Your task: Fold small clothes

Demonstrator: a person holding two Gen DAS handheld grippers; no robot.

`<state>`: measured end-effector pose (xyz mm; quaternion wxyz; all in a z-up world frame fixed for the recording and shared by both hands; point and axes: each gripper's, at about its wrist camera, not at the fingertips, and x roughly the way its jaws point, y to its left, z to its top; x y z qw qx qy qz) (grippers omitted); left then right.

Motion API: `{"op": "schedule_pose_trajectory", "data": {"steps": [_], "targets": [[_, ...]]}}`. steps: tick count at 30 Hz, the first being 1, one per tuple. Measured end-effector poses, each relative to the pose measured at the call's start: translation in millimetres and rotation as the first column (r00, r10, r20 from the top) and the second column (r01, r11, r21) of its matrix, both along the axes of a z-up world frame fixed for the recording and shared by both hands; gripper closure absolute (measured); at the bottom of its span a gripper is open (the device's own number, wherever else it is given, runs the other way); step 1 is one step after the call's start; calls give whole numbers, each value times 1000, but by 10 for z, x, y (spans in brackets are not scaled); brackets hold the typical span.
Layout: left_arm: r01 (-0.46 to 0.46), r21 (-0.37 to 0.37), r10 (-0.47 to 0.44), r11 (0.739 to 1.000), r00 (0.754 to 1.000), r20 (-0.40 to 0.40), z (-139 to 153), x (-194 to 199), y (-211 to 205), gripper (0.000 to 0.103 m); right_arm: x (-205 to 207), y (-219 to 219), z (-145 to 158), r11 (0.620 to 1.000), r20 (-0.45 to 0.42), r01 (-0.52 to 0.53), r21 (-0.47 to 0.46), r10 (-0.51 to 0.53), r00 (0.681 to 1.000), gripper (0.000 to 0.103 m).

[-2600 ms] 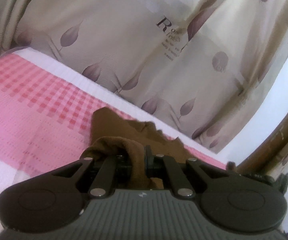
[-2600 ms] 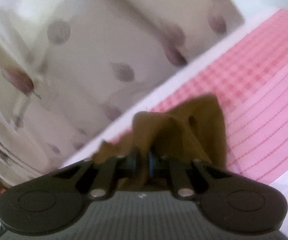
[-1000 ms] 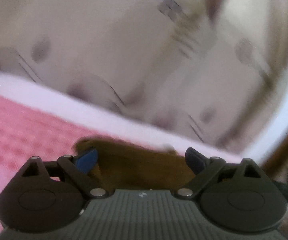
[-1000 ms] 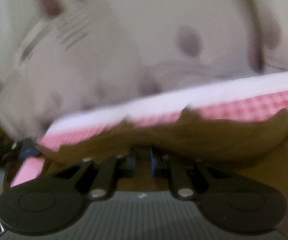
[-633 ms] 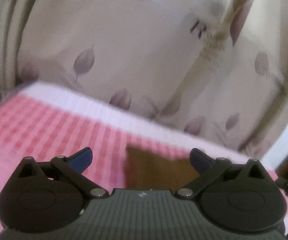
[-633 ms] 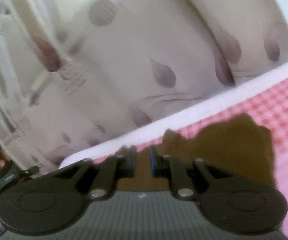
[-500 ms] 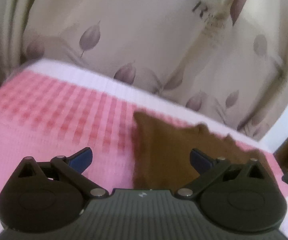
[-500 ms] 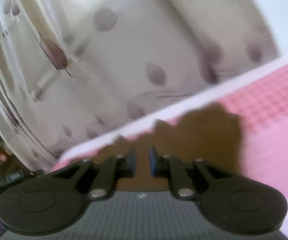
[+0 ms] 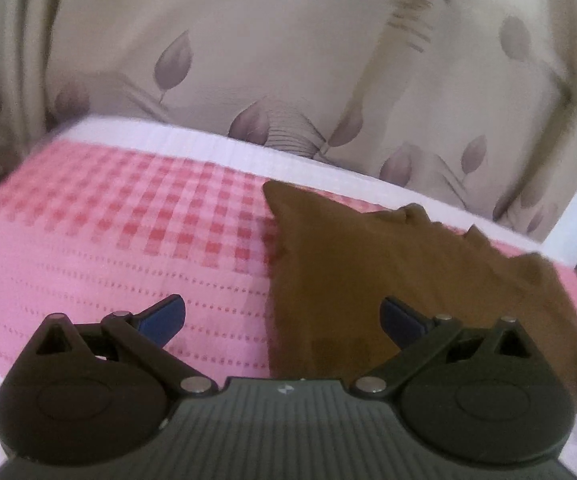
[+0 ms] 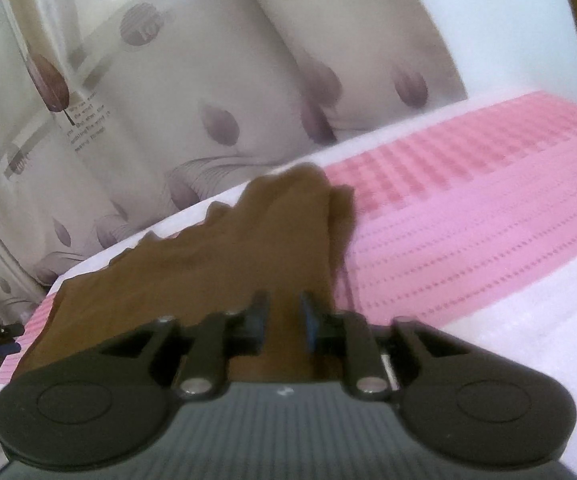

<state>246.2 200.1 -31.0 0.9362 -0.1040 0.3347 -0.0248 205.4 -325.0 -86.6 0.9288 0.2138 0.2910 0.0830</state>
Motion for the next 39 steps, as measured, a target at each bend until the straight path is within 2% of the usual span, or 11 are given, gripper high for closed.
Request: {"op": "schedule_pose_trajectory", "data": {"steps": [1,3,10,16,21,32,39], "targets": [[6,28,-6,1000,1000,-2,14,23,-44,0,39,23,4,1000,4,0,-2,0,1000,50],[7,69,-6,998,1000,-4,25,57,-112,0,114,61,6,1000,18,9,-9,-9,1000,32],[11,171,-10,985,1000,-6,-5,133,-264,0,263,218,-200,992,-39,-2,-126,-3,999,31],[14,253,-12,967,1000,-10,-45,190,-362,0,253,277,-227,990,-40,-19,-143,14,999,32],[17,285,-15,958,1000,-10,-77,235,-396,0,254,335,-234,985,-39,-31,-171,25,999,32],[50,299,-39,953,998,-42,-185,395,-367,0,260,326,-236,987,-43,-33,-156,26,999,32],[107,267,-93,958,994,-64,-239,508,-315,0,265,327,-237,987,-44,-33,-156,26,999,31]]}}
